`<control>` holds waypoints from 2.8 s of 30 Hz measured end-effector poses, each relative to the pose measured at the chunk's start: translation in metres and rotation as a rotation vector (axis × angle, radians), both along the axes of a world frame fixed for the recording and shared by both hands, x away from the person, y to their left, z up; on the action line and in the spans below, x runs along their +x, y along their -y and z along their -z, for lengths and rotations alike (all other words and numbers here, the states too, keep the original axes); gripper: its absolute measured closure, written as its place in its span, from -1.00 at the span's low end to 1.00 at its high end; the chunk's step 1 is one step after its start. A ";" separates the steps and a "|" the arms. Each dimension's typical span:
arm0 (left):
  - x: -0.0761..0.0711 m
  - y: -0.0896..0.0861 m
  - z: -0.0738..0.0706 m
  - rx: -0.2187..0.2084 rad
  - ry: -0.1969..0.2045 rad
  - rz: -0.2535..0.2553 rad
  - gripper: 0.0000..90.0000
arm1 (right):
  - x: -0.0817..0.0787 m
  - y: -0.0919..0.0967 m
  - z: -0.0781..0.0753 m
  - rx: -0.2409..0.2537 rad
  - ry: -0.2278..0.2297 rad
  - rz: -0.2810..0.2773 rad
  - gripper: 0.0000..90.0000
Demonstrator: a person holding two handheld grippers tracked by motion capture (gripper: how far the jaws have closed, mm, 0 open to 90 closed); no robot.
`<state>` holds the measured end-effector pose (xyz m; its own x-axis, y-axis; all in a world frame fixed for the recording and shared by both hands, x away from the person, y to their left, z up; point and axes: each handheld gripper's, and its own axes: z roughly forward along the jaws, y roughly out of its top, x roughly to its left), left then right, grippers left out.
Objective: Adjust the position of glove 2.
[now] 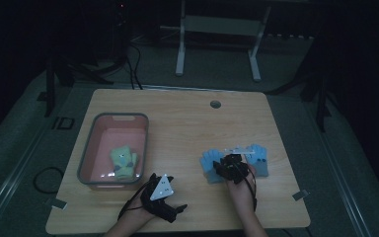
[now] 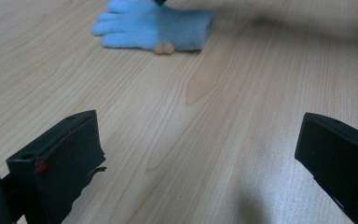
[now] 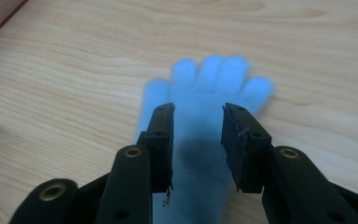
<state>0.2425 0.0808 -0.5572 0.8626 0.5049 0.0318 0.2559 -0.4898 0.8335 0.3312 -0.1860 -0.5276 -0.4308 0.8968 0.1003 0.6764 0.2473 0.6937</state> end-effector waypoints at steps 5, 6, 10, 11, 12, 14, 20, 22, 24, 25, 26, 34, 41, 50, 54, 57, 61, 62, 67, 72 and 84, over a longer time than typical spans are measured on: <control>0.000 0.001 0.001 0.001 0.001 0.004 -0.98 | 0.004 0.024 -0.011 -0.017 0.017 -0.036 0.39; 0.000 0.001 0.001 0.001 0.001 0.004 -0.98 | 0.005 0.029 -0.013 -0.015 0.022 -0.044 0.38; 0.000 0.002 0.001 0.005 -0.003 0.006 -0.98 | 0.007 0.049 -0.019 -0.015 0.048 -0.065 0.34; 0.000 0.003 0.001 0.006 -0.002 0.006 -0.98 | 0.007 0.054 -0.021 -0.016 0.055 -0.073 0.34; 0.000 0.003 0.001 0.003 -0.003 0.007 -0.98 | 0.008 0.060 -0.022 -0.020 0.065 -0.091 0.34; 0.000 0.003 0.001 0.003 -0.005 0.009 -0.98 | 0.008 0.070 -0.024 -0.040 0.079 -0.104 0.35; 0.000 0.003 0.002 0.003 -0.011 0.009 -0.98 | 0.011 0.094 -0.028 -0.052 0.090 -0.130 0.39; 0.000 0.003 0.002 0.004 -0.011 0.011 -0.98 | 0.013 0.104 -0.028 -0.062 0.093 -0.131 0.50; 0.000 0.003 0.002 0.004 -0.014 0.012 -0.98 | 0.017 0.117 -0.027 -0.063 0.078 -0.115 0.63; 0.000 0.003 0.002 0.002 -0.014 0.014 -0.98 | 0.018 0.121 -0.026 -0.069 0.075 -0.108 0.63; 0.000 0.003 0.002 0.002 -0.014 0.014 -0.98 | 0.020 0.124 -0.025 -0.086 0.072 -0.102 0.62; -0.001 0.003 0.003 0.007 -0.015 0.011 -0.98 | 0.032 0.147 -0.017 -0.135 0.065 -0.075 0.53; -0.001 0.002 0.003 0.007 -0.017 0.008 -0.98 | 0.038 0.152 0.000 -0.132 0.033 -0.085 0.50; -0.002 0.002 0.003 0.010 -0.015 0.013 -0.98 | 0.037 0.145 0.015 -0.146 0.017 -0.093 0.46; -0.002 0.002 0.003 0.010 -0.016 0.012 -0.98 | 0.037 0.144 0.016 -0.148 0.026 -0.092 0.64; -0.001 0.002 0.003 0.011 -0.016 0.012 -0.98 | 0.035 0.142 0.018 -0.140 0.043 -0.078 0.82; -0.001 0.002 0.003 0.013 -0.016 0.012 -0.98 | 0.032 0.136 0.018 -0.173 0.062 -0.056 0.90; -0.002 0.002 0.003 0.013 -0.016 0.012 -0.98 | 0.031 0.135 0.017 -0.177 0.059 -0.045 0.91; -0.001 0.002 0.003 0.010 -0.017 0.011 -0.98 | 0.030 0.134 0.003 -0.139 0.060 -0.008 0.93; -0.002 0.002 0.003 0.011 -0.017 0.013 -0.98 | 0.027 0.129 -0.018 -0.108 0.085 -0.009 0.93; -0.001 0.002 0.003 0.010 -0.021 0.015 -0.98 | 0.013 0.097 -0.055 -0.087 0.137 -0.097 0.93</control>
